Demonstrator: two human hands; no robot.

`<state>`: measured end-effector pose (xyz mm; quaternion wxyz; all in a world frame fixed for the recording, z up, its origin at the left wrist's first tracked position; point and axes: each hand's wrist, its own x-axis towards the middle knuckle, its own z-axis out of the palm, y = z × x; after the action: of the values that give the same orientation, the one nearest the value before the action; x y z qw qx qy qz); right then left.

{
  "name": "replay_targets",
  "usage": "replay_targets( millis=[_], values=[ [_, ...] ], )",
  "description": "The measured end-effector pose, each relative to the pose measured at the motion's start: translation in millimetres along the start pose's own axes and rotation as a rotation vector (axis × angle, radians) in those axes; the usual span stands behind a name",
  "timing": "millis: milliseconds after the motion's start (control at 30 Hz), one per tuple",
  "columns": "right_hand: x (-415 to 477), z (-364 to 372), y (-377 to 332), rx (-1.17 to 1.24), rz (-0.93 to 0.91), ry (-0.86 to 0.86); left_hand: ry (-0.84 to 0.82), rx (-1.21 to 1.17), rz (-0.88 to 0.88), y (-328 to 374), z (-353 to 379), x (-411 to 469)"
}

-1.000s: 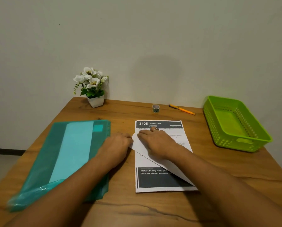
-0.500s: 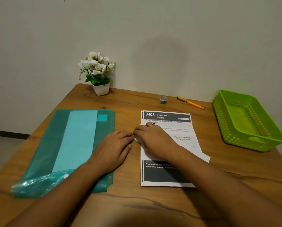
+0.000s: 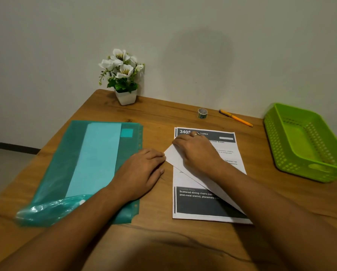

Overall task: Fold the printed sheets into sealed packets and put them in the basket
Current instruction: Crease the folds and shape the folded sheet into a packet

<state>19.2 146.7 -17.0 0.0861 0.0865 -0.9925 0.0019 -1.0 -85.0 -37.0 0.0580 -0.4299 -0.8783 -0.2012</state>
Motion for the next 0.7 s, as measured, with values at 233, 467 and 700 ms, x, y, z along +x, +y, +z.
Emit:
replay_targets(
  millis=[233,467,700],
  values=[
    [-16.8,2.9,-30.9,0.017,-0.143,0.052,0.0,0.007,0.003,0.4,0.6,1.2],
    [-10.7,6.8,-3.8,0.055,0.015,0.092,0.001,0.008,0.003,0.3,0.5,0.5],
    [-0.6,-4.5,-10.2,0.022,0.035,0.034,0.012,0.012,-0.004,3.1,-0.3,-0.4]
  ],
)
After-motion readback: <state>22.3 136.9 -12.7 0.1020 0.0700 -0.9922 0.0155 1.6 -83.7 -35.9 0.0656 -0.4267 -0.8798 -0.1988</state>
